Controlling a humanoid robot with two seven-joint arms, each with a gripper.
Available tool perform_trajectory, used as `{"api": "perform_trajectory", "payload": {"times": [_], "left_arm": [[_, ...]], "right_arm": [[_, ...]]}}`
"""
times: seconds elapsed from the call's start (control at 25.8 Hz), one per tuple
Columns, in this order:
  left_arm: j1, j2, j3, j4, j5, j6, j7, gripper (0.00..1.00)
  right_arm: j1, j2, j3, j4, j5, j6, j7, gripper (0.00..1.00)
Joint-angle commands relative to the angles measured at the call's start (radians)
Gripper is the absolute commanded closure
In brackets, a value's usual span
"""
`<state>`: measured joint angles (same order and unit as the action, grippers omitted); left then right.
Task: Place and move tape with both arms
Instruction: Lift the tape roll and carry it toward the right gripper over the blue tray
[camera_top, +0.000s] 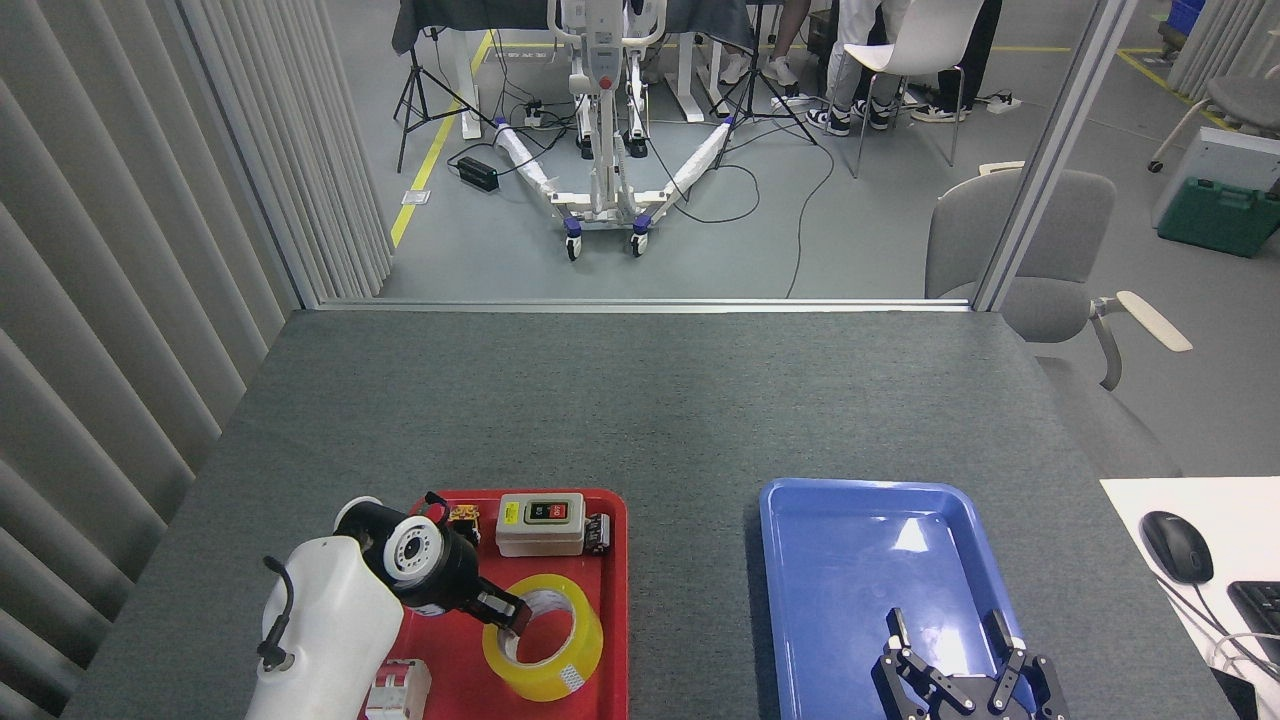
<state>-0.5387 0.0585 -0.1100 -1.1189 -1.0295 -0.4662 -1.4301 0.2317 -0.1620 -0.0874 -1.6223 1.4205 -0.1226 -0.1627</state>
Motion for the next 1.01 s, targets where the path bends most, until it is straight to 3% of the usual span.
{"api": "perform_trajectory", "payload": {"times": [0.0,0.08,0.23,0.39,0.5,0.7,0.89,0.97], "left_arm": [[-0.007,-0.019,0.015,-0.006,0.312,-0.15,0.04,1.0],[-0.001,-0.034,0.016,0.01,0.523,-0.296,0.062,1.0],[0.046,-0.137,0.038,0.134,0.767,-0.319,0.074,1.0],[0.046,-0.187,0.047,0.235,0.786,-0.319,0.093,1.0],[0.049,-0.189,0.047,0.249,0.829,-0.319,0.149,1.0],[0.049,-0.189,0.05,0.237,0.836,-0.319,0.16,1.0],[0.052,-0.189,0.049,0.246,0.835,-0.319,0.163,1.0],[0.052,-0.189,0.047,0.243,0.833,-0.319,0.163,1.0]], "right_arm": [[0.0,0.001,0.0,0.001,0.0,0.0,0.003,0.0],[0.0,0.002,0.0,-0.001,0.002,0.0,0.003,0.0],[0.0,0.001,0.0,-0.001,0.014,-0.009,0.003,0.0],[0.015,-0.004,0.0,-0.007,0.012,-0.064,-0.02,0.0],[0.046,-0.051,0.0,-0.014,0.012,-0.157,-0.116,0.0],[0.092,-0.157,-0.012,-0.054,0.011,-0.453,-0.208,0.0],[0.087,-0.203,0.0,-0.077,0.006,-0.655,-0.299,0.0],[0.083,-0.211,0.005,-0.083,0.006,-0.663,-0.302,0.0]]}}
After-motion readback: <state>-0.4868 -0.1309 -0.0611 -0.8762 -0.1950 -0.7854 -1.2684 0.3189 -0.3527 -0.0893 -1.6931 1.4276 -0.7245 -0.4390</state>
